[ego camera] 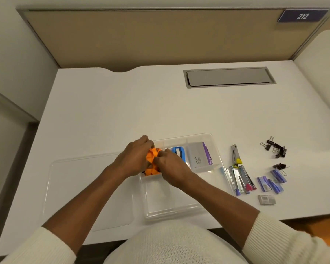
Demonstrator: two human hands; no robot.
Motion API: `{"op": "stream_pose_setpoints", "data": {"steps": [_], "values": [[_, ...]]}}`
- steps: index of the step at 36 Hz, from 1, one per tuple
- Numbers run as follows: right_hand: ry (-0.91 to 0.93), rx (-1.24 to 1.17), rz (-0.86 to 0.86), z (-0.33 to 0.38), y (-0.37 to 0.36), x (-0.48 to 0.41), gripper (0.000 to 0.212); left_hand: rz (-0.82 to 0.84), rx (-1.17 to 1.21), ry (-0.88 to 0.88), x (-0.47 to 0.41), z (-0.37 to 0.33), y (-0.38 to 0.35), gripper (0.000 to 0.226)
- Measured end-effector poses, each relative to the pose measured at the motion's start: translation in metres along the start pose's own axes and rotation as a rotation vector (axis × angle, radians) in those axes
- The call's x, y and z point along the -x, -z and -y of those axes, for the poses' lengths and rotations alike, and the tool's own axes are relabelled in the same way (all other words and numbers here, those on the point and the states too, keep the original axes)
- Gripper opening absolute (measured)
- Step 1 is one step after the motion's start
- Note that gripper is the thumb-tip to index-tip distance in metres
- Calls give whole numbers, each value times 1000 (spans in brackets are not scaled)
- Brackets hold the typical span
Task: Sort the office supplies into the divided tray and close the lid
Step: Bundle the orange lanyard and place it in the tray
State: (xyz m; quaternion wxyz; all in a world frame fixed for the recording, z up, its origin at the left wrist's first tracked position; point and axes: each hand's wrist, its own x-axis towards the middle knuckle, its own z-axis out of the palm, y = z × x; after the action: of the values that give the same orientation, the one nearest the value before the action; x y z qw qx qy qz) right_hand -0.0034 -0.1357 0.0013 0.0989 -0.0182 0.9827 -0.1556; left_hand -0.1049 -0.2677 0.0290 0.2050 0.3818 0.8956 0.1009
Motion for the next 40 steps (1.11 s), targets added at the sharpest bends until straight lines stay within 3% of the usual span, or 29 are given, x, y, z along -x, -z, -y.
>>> {"op": "stream_pose_setpoints", "data": {"steps": [3, 11, 17, 23, 26, 30, 34, 40], "values": [[42, 50, -8, -2, -9, -5, 25, 69, -84, -28, -2, -2, -17, 8], [84, 83, -25, -7, -22, -11, 40, -36, -160, -73, -5, 7, -44, 24], [80, -42, -107, -8, -8, 14, 35, 56, -178, -53, -8, -4, -28, 19], [-177, -263, -362, -32, 21, 71, 32, 85, -329, -23, -13, -37, 0, 22], [-360, -344, -492, -60, 30, 106, 27, 30, -317, -98, -24, -68, 9, 38], [-630, -313, -589, -101, 29, 149, 30, -22, -225, -253, -43, -119, 13, 41], [-834, -257, -499, -135, 19, 177, 41, -30, -218, -417, -74, -169, 3, 38], [-929, -240, -267, -164, -4, 190, 80, 24, -330, -627, -134, -233, -31, 42]]}}
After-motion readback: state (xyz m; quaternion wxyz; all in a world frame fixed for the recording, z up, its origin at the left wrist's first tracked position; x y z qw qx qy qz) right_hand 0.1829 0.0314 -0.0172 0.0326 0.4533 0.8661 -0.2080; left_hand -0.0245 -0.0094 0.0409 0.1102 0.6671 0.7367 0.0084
